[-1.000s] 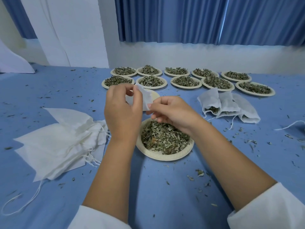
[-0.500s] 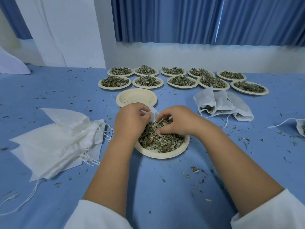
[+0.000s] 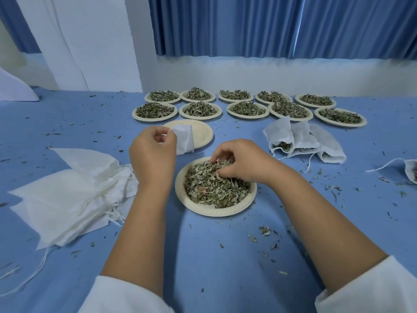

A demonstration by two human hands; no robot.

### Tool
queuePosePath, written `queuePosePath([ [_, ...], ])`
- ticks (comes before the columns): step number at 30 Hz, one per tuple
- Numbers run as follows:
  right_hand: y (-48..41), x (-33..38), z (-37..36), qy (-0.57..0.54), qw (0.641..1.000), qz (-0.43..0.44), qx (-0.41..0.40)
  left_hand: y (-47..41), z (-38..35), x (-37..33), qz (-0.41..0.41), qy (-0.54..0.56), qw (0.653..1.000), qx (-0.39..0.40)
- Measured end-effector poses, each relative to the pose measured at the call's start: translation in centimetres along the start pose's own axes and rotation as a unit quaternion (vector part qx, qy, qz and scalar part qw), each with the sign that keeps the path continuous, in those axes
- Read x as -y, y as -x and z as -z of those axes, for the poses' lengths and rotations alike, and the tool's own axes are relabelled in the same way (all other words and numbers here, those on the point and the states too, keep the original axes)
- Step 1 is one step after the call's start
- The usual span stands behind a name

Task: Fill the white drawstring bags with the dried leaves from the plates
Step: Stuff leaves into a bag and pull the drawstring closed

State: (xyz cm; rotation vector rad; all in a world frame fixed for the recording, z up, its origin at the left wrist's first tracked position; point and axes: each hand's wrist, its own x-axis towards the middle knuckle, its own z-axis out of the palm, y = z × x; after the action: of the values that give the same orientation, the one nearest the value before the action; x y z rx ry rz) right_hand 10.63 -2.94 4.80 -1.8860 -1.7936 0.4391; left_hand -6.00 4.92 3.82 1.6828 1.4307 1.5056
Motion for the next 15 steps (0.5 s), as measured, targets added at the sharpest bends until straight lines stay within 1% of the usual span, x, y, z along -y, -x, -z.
queuePosePath([
  [3,-0.1,-0.2,-0.1,0.001,1.0,0.004,-0.007,-0.3,0.0,0.1,0.043,0.014,0.999,0.015],
  [6,-0.2,-0.1,-0.2,-0.008,0.998,0.019,-0.063,0.1,-0.2,-0.1,0.03,0.027,0.998,0.041],
  [8,-0.4,0.2,-0.5,-0.046,0.993,0.02,-0.111,0.5,-0.2,-0.4,0.005,0.026,0.998,0.058],
  [10,-0.7,0.8,-0.8,-0.139,0.979,-0.02,-0.149,0.9,-0.2,-0.7,-0.026,0.025,0.996,0.077],
  [11,-0.9,1.2,-0.9,-0.192,0.969,-0.048,-0.146,1.1,-0.3,-0.9,-0.048,0.022,0.995,0.086],
  [12,-1.1,1.6,-0.9,-0.256,0.956,-0.075,-0.124,1.4,-0.2,-1.1,-0.075,0.015,0.993,0.092],
  [13,-1.3,1.9,-1.0,-0.331,0.935,-0.092,-0.092,1.6,-0.3,-1.4,-0.106,0.005,0.99,0.097],
  [15,-1.6,2.5,-1.1,-0.478,0.873,-0.088,-0.042,2.1,-0.4,-1.8,-0.168,-0.027,0.98,0.105],
])
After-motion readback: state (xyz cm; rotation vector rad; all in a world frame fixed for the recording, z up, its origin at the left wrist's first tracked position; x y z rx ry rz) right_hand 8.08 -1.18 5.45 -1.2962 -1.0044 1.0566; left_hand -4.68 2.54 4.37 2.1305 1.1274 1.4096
